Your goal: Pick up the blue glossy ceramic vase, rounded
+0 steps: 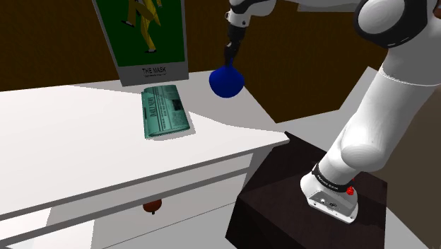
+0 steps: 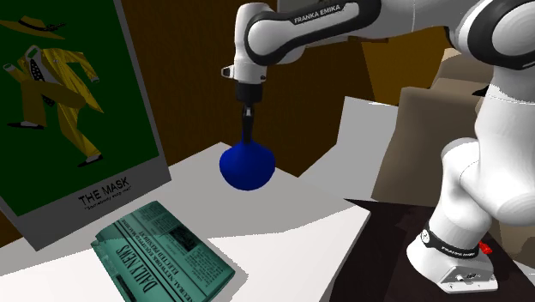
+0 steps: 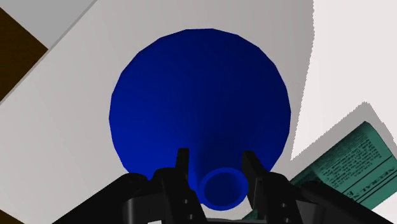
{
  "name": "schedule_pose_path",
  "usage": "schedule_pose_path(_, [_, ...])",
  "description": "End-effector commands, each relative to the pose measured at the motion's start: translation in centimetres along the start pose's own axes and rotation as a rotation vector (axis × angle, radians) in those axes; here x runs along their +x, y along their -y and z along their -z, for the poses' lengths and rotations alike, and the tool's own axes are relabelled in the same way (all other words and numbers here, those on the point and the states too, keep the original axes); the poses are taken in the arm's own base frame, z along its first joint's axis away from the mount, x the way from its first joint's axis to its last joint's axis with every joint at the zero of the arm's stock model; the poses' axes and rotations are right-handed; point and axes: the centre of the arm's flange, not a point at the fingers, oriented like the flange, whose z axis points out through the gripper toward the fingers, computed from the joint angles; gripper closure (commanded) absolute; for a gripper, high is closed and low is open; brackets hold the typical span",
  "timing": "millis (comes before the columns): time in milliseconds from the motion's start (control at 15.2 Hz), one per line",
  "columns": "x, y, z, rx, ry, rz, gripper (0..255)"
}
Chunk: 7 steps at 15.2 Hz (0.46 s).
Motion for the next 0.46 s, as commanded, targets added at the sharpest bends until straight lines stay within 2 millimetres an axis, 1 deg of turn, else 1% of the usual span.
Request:
schedule_pose_path(0, [0.2,0.2,1.1,0.000,-0.001,0.000,255])
schedule_pose_path(264, [0.4,0.4,3.2,0.000,-0.001,0.000,255])
schedule_pose_path(396, [0.4,0.4,3.3,0.000,-0.001,0.000,255])
